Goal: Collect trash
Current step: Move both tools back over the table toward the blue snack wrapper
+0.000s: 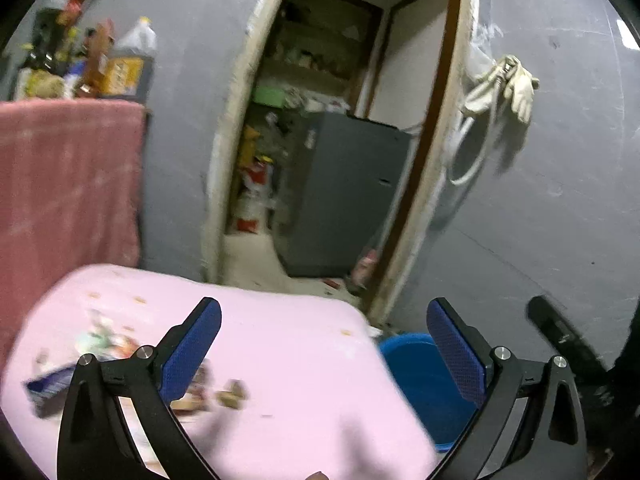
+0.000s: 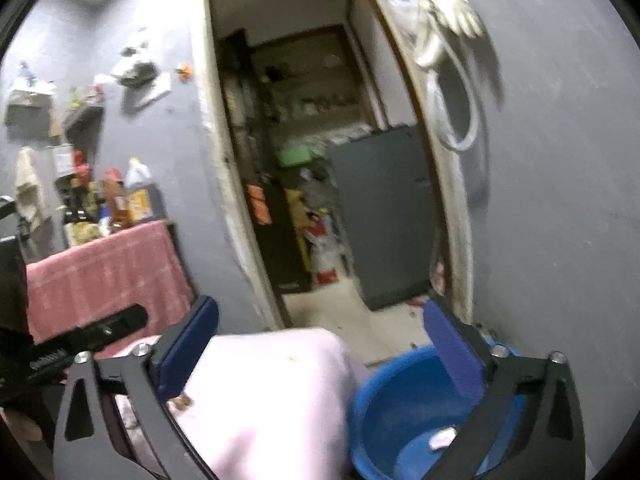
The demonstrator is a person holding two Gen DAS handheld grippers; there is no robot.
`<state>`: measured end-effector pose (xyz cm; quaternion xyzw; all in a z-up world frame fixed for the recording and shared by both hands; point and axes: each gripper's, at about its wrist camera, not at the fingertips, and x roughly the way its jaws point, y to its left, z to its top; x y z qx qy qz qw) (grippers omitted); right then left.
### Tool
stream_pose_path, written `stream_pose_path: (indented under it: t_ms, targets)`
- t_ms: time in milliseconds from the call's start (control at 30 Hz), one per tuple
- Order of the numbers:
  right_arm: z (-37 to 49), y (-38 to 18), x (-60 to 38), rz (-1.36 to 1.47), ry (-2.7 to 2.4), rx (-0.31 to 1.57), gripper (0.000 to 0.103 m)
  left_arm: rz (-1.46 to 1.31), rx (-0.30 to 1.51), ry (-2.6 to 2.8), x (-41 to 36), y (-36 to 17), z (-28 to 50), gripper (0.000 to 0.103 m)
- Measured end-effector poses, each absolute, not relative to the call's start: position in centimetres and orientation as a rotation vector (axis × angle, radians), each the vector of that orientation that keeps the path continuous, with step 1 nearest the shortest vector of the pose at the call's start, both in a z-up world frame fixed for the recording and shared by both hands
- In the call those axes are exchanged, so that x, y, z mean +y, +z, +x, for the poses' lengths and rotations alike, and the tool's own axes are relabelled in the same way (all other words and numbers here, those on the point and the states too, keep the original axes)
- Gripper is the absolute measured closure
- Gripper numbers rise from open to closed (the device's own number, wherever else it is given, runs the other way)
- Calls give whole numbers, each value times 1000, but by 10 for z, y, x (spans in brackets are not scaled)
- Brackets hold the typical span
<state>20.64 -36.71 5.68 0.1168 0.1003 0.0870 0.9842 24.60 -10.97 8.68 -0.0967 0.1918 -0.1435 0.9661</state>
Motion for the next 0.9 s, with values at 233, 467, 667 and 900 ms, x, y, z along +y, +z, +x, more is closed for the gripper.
stream_pose_path:
  t_ms: [233,467,667,900]
  targets:
    - [197,79,-316,178,272,147,0,-159,297,-160,-52,90,218,2]
    - [192,82,-267,181,372,125,0,-132,270,-43,7,78,203,2]
    - [200,68,-227,146,440,157,0,-138,291,27,44,54,197,2]
    - [207,42,-194,73,486,238,0,-133,352,42,64,25,198,2]
